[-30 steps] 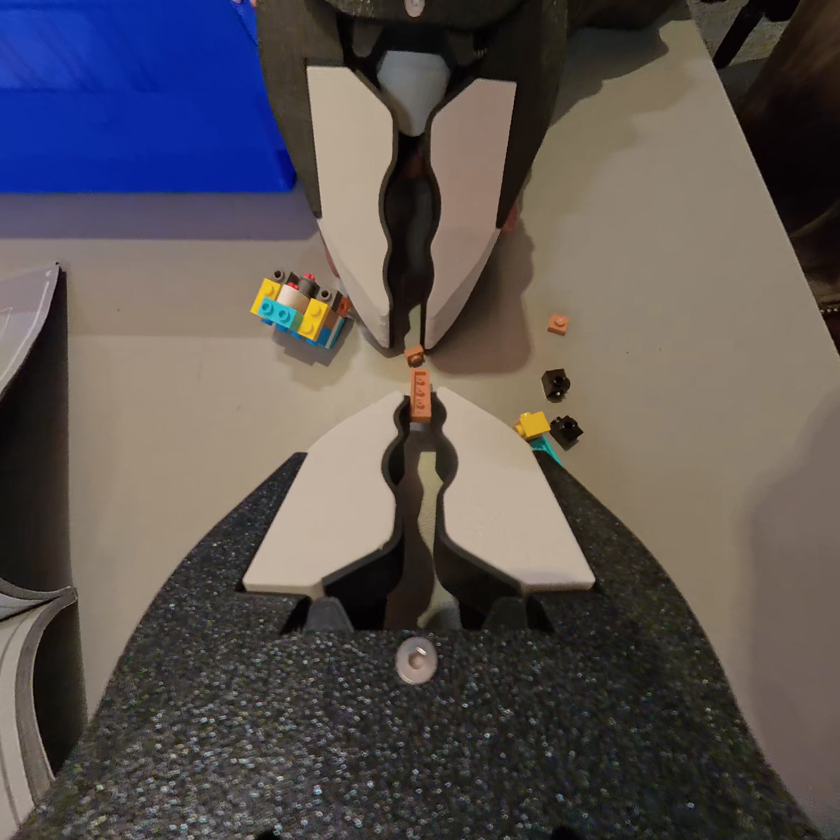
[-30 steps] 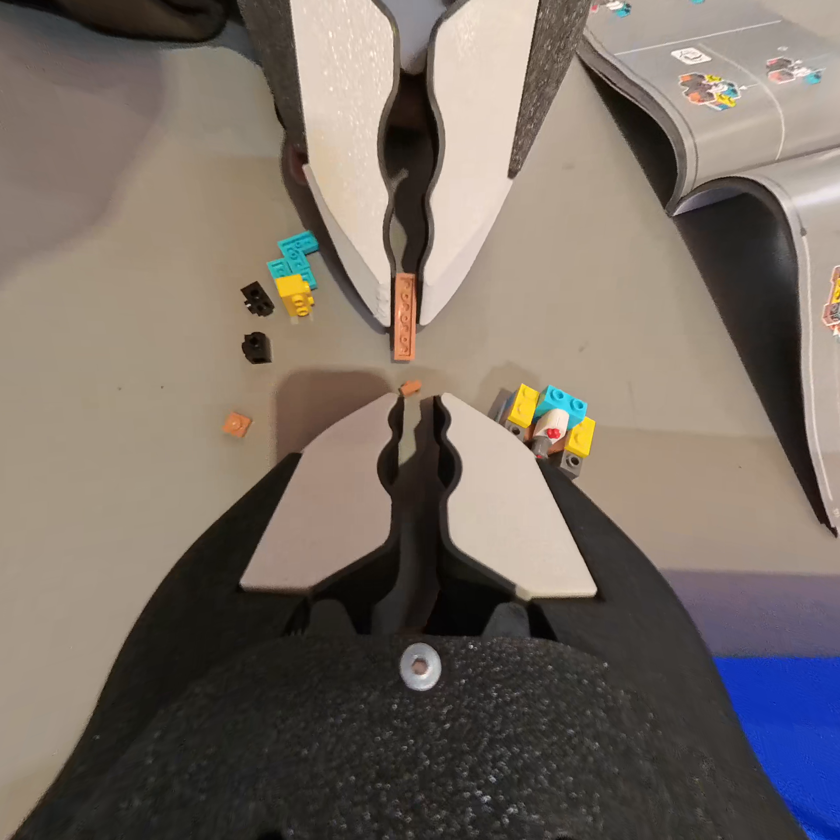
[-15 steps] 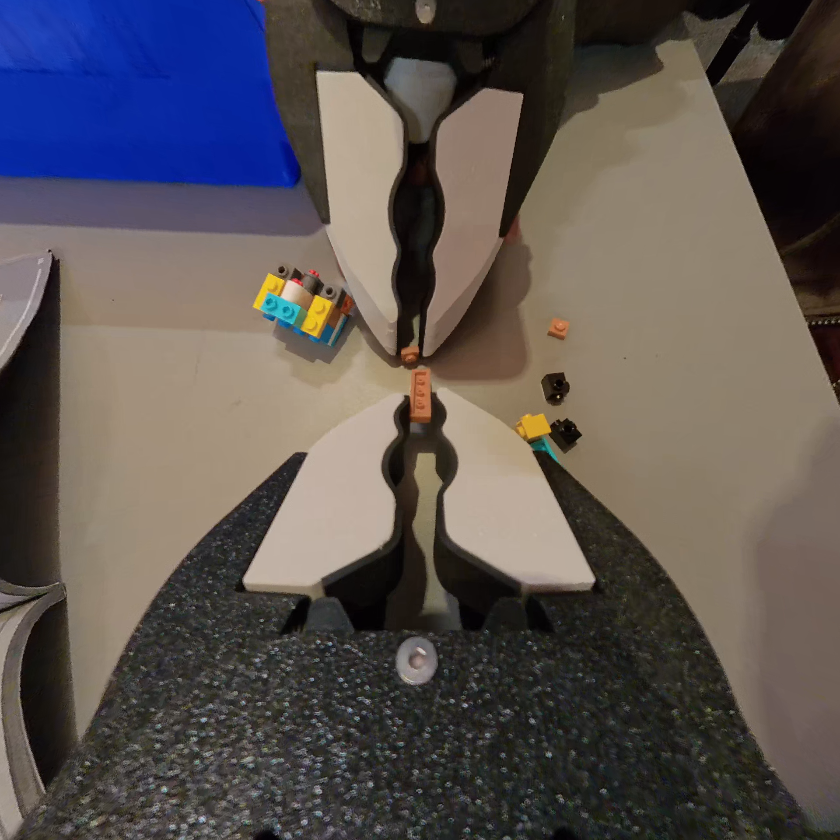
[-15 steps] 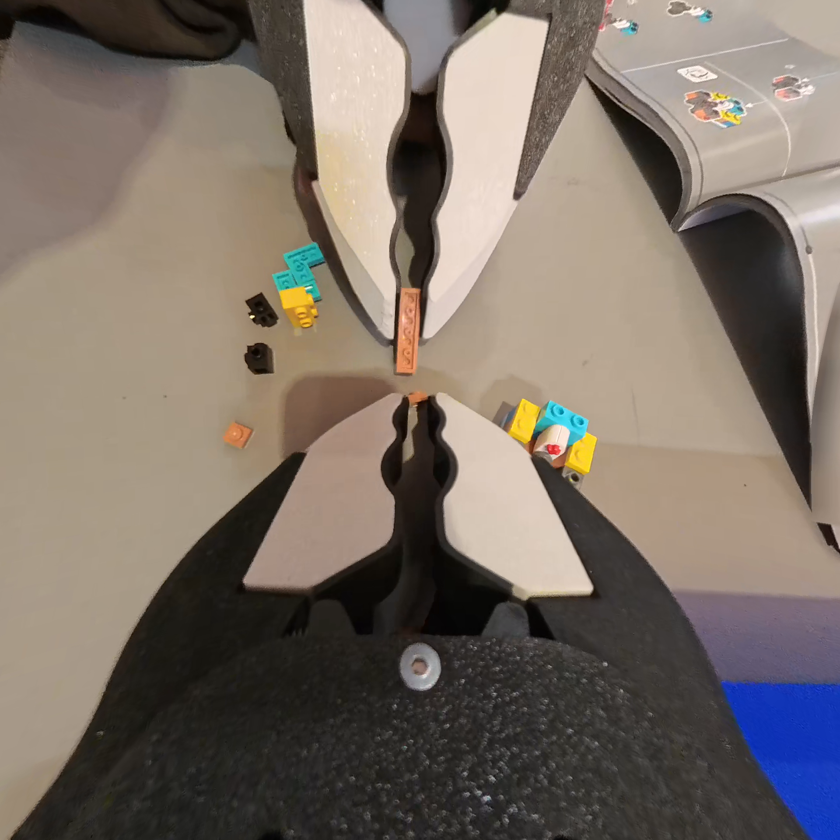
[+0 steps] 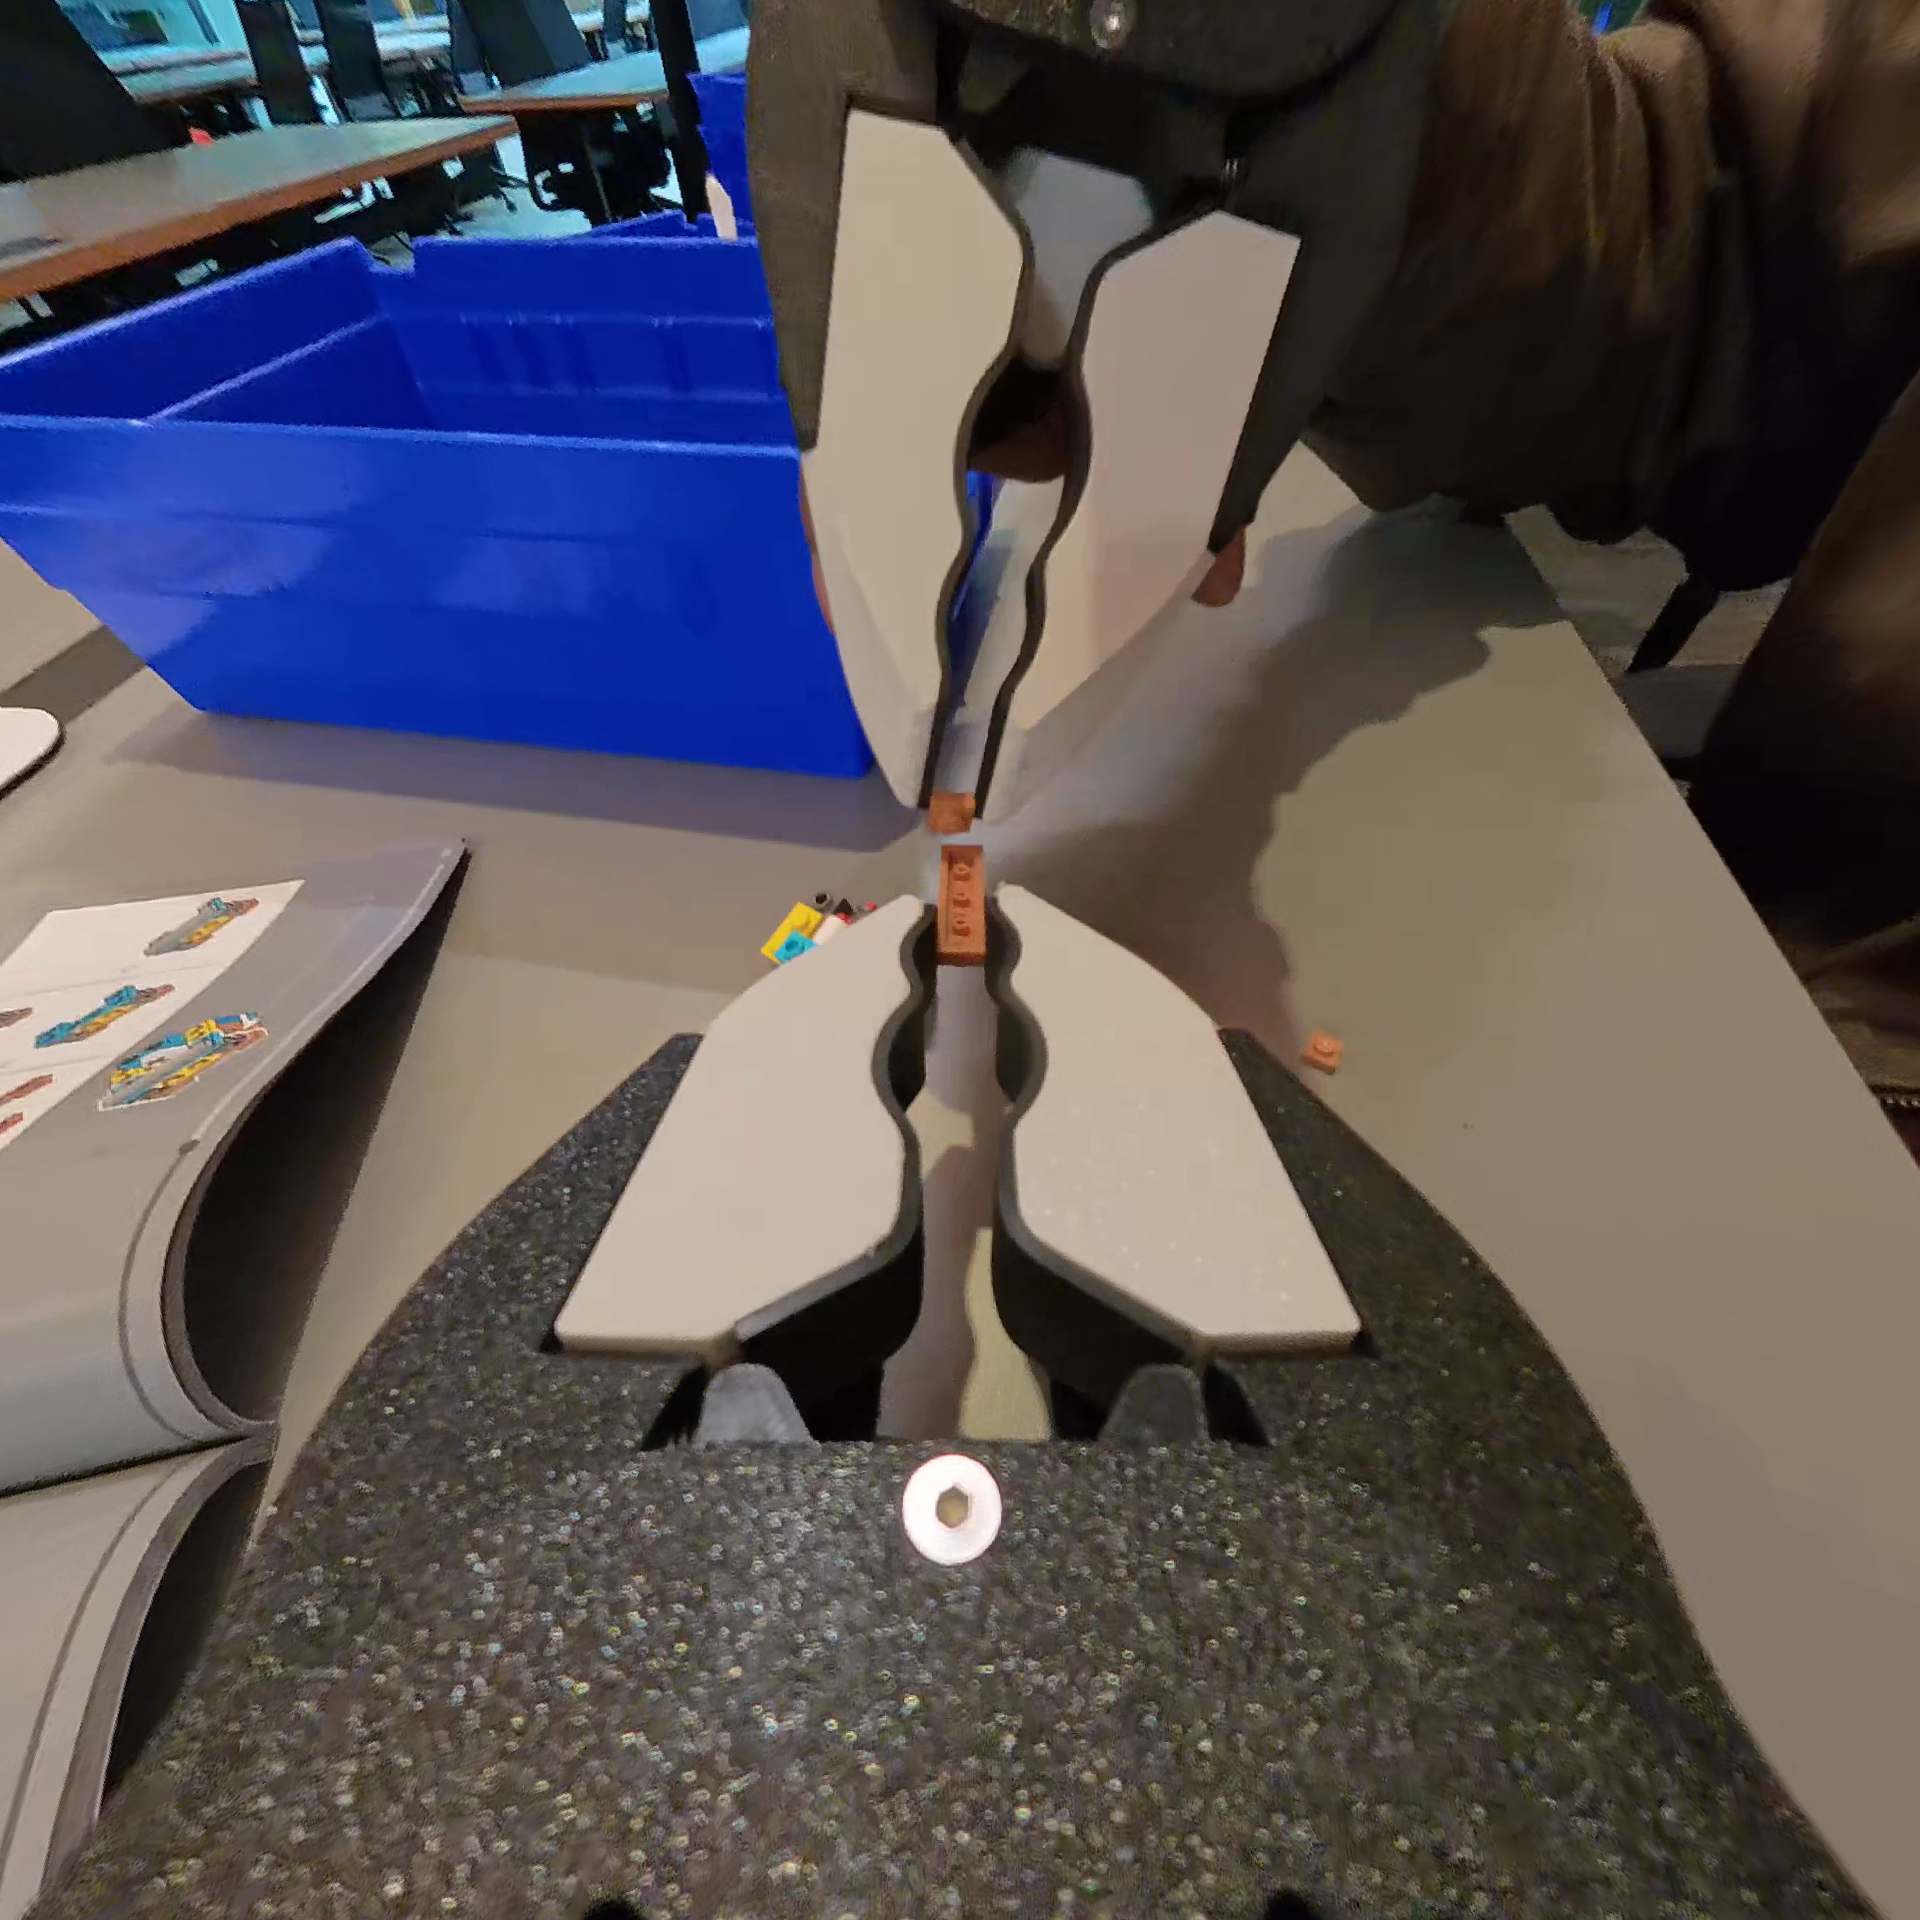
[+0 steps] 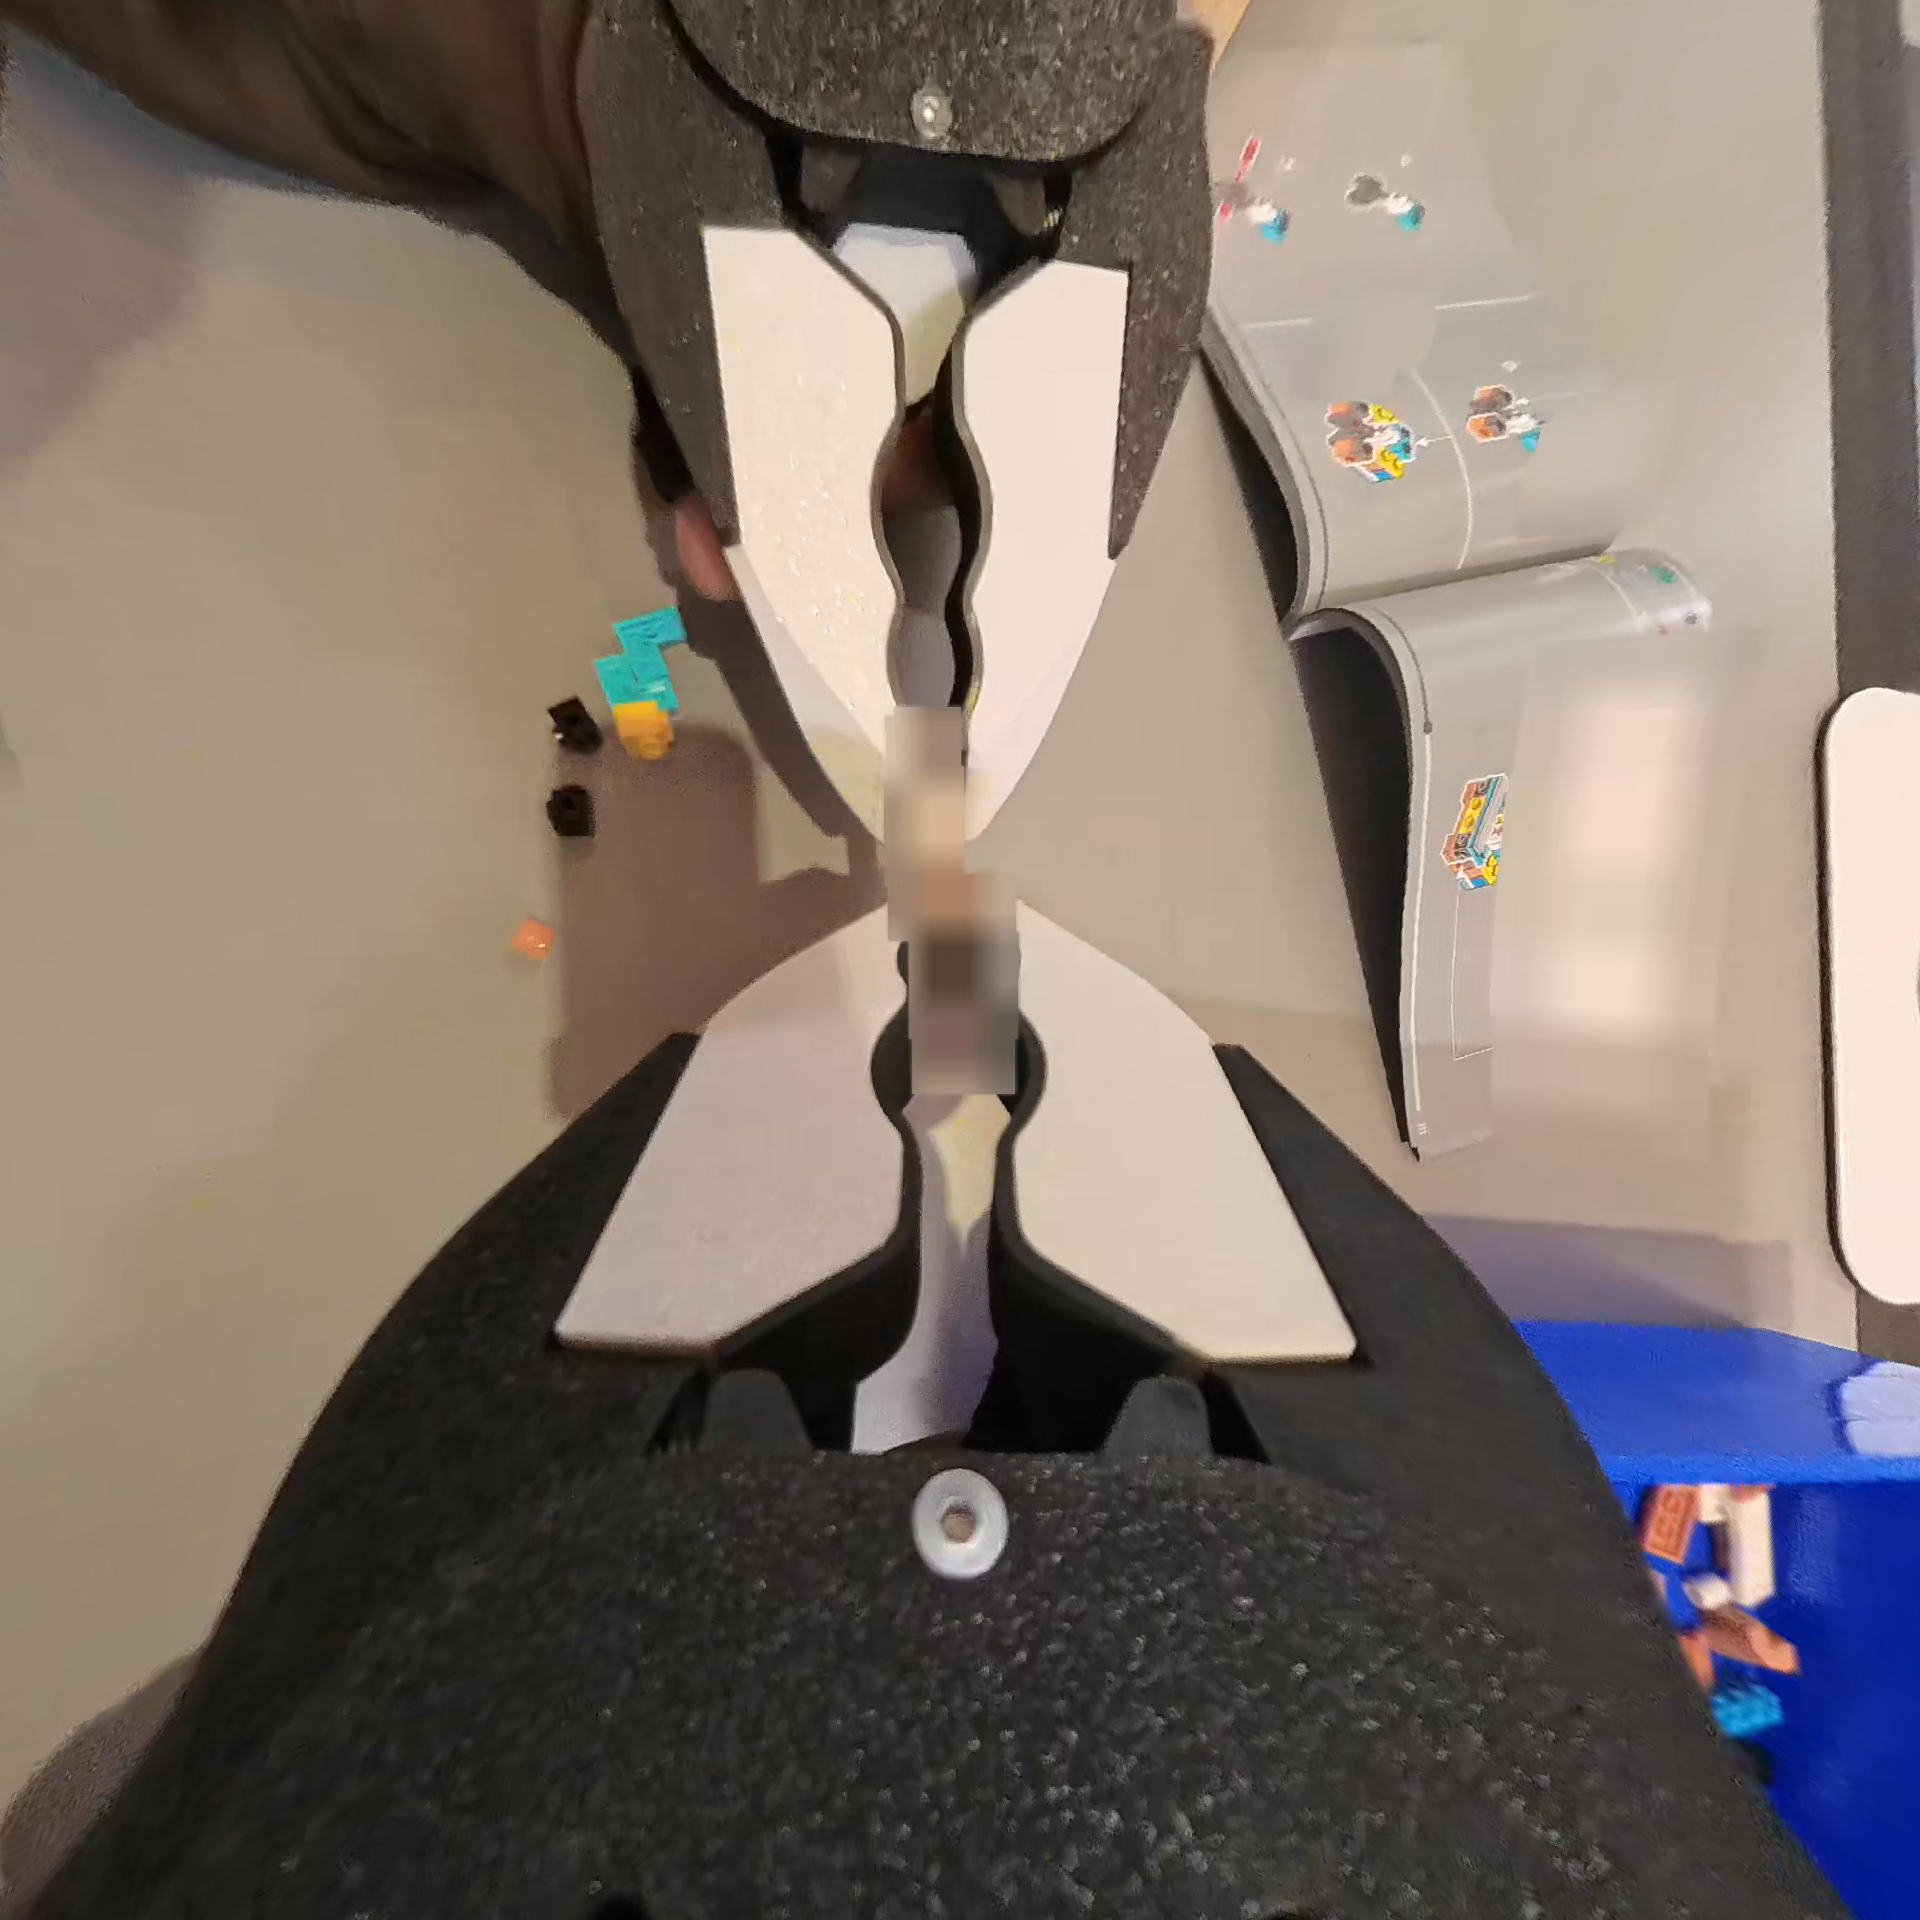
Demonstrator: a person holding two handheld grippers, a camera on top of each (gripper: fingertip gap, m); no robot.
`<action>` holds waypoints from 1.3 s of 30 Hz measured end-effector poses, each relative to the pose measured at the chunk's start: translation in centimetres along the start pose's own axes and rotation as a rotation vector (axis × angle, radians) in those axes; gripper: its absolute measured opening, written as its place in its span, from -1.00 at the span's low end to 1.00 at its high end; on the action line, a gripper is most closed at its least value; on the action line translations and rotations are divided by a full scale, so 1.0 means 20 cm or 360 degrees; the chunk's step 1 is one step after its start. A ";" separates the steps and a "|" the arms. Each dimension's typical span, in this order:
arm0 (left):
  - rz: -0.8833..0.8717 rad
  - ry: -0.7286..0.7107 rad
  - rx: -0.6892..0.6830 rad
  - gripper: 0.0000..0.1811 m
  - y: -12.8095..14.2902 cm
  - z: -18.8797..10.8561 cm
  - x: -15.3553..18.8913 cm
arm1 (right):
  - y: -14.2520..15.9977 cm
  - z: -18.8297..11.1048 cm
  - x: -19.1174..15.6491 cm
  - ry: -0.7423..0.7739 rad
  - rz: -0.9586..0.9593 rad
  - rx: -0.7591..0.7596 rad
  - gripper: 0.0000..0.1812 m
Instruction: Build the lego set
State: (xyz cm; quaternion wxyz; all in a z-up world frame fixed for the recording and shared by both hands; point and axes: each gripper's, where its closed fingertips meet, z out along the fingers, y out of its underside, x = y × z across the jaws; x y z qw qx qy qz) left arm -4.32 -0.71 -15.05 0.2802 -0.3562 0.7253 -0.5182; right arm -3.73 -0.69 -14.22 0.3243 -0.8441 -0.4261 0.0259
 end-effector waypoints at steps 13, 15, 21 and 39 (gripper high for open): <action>0.0006 -0.0043 0.0077 -0.91 -0.04 0.01 0.01 | 0.01 -0.04 0.00 -0.0045 -0.0114 -0.0298 -0.91; 0.0006 -0.0051 0.0080 -0.91 -0.05 0.01 0.01 | 0.01 -0.03 0.00 -0.0050 -0.0128 -0.0319 -0.91; 0.0008 -0.0049 0.0076 -0.91 -0.04 0.01 0.01 | 0.00 -0.03 -0.01 -0.0045 -0.0156 -0.0367 -0.91; -0.0009 -0.0036 0.0095 -0.91 -0.05 0.01 0.01 | -0.01 -0.01 -0.01 -0.0048 -0.0175 -0.0377 -0.91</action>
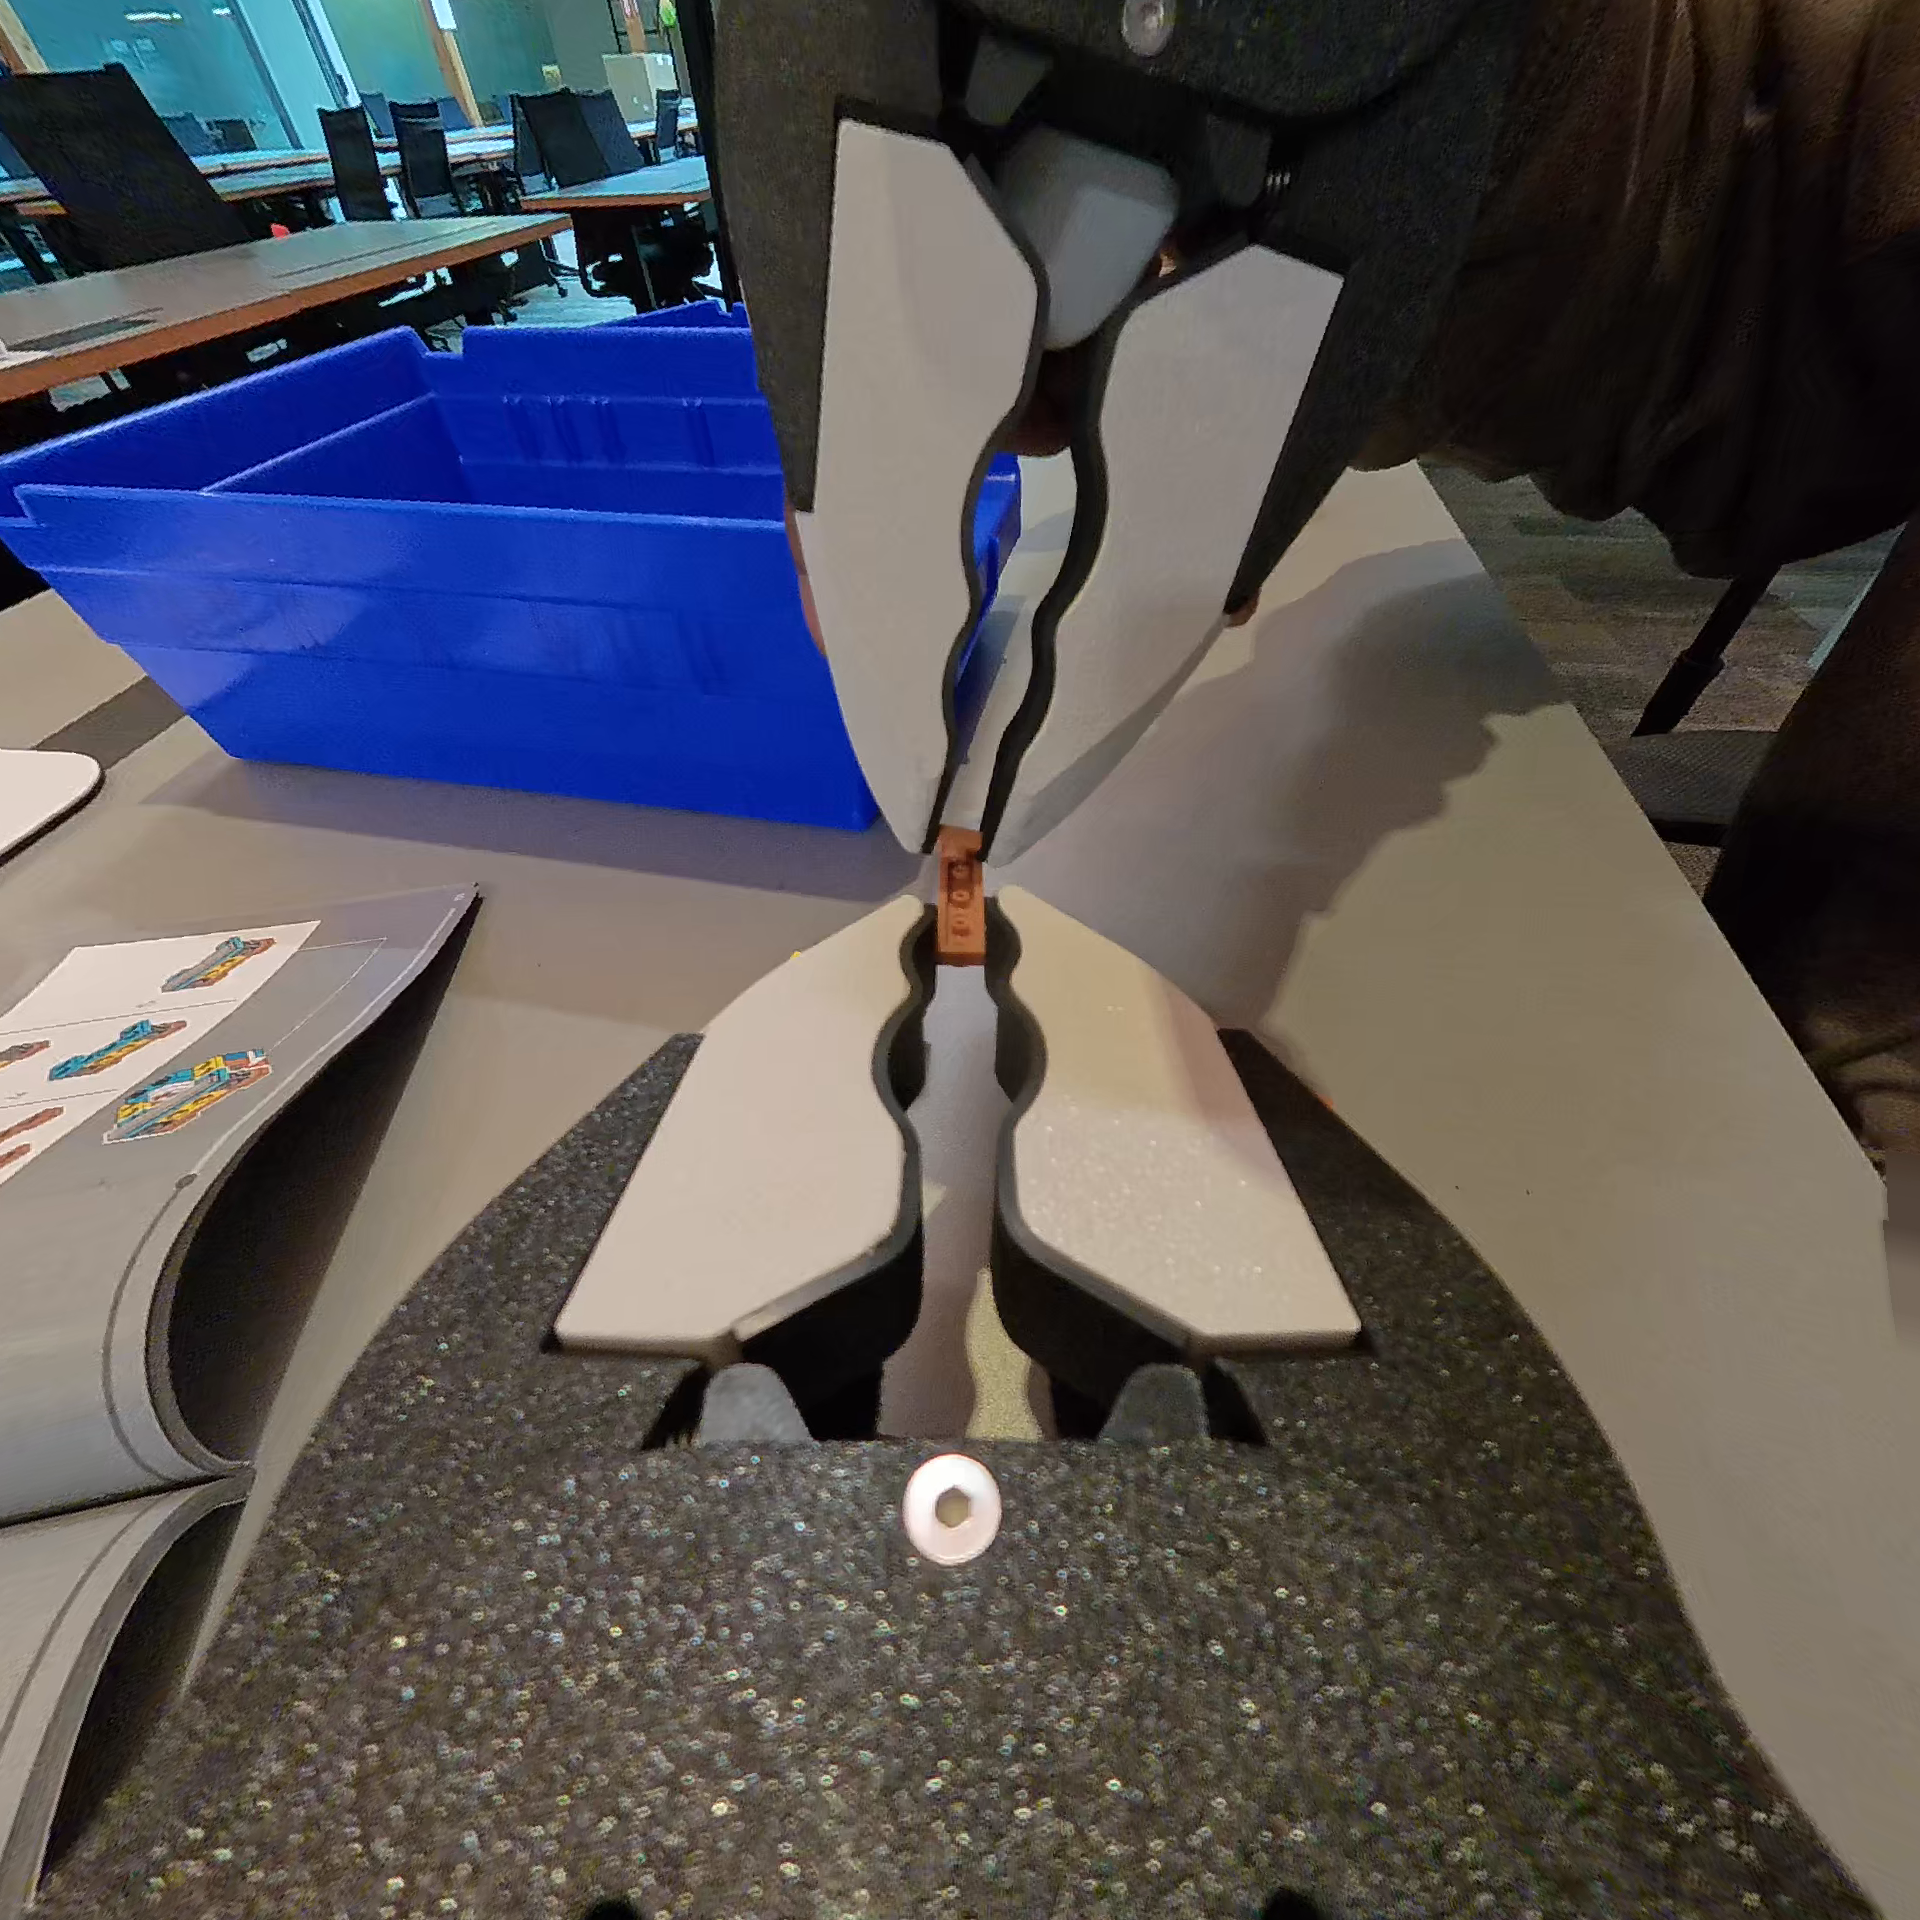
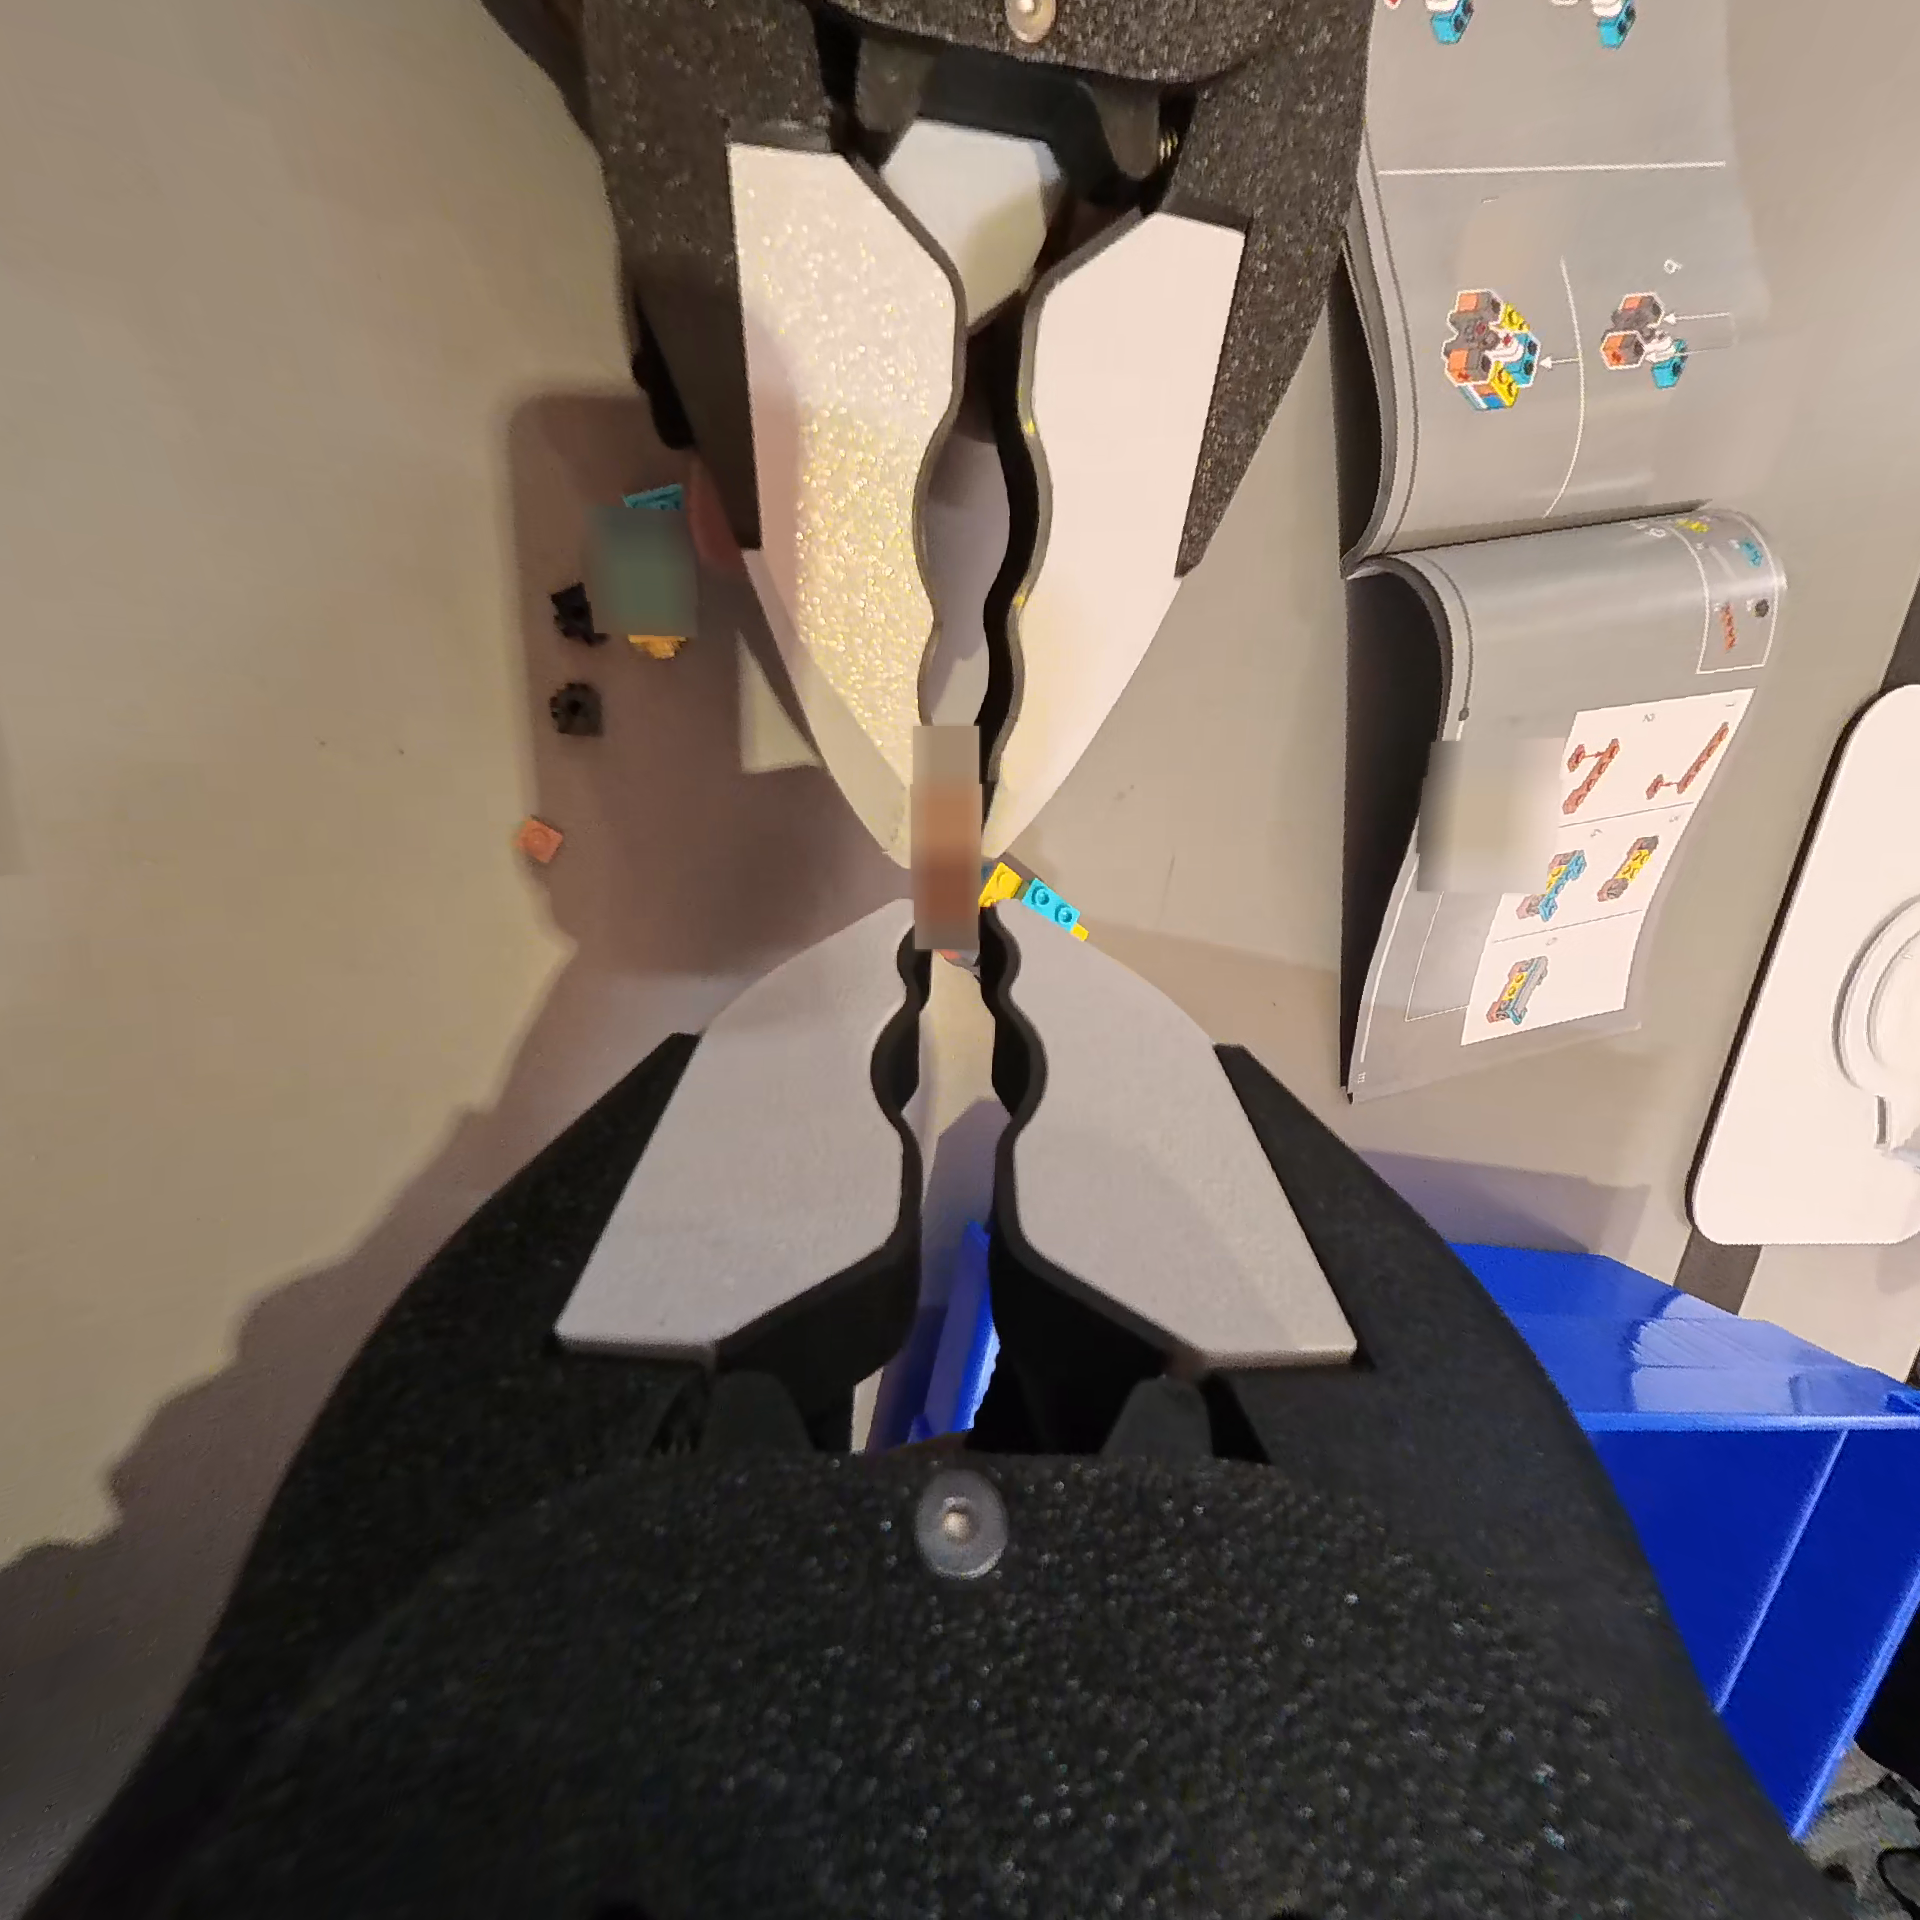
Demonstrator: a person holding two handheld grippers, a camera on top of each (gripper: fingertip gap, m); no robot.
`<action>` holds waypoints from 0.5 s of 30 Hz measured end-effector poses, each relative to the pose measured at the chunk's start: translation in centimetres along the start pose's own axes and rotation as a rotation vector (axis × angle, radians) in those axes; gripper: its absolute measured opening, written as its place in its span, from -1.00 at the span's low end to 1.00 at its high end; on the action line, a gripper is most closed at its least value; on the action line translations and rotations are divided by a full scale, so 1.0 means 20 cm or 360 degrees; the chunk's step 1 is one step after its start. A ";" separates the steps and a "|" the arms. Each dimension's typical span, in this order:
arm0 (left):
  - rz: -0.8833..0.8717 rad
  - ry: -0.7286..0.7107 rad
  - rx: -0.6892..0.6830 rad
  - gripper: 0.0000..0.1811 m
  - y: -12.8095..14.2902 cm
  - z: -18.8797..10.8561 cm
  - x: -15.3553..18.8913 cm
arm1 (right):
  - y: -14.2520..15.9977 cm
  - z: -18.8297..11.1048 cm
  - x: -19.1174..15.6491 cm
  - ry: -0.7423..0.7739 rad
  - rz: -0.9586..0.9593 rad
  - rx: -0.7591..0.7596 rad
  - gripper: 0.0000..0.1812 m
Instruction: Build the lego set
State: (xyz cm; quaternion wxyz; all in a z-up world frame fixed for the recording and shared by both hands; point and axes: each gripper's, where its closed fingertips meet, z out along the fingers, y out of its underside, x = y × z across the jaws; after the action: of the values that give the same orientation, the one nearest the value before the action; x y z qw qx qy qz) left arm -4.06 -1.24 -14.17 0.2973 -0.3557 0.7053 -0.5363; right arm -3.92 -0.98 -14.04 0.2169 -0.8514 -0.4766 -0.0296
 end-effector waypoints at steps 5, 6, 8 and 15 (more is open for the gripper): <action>-0.0004 0.0006 0.0008 -0.91 0.00 0.00 0.00 | 0.00 0.00 0.00 0.0003 -0.0004 0.0007 -0.91; -0.0006 0.0007 0.0008 -0.91 0.00 0.00 0.00 | 0.00 0.00 0.00 0.0004 -0.0006 0.0008 -0.91; -0.0005 0.0010 0.0009 -0.91 0.00 0.00 0.00 | 0.00 0.00 0.00 0.0002 -0.0008 0.0011 -0.90; -0.0006 0.0017 0.0010 -0.91 0.00 0.00 0.01 | -0.01 0.00 0.00 -0.0013 -0.0010 0.0022 -0.90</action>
State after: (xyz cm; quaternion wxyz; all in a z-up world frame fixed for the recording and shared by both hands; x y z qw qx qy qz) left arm -4.12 -1.37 -14.09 0.2937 -0.3530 0.7045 -0.5410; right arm -4.04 -1.02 -13.97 0.2206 -0.8485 -0.4804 -0.0236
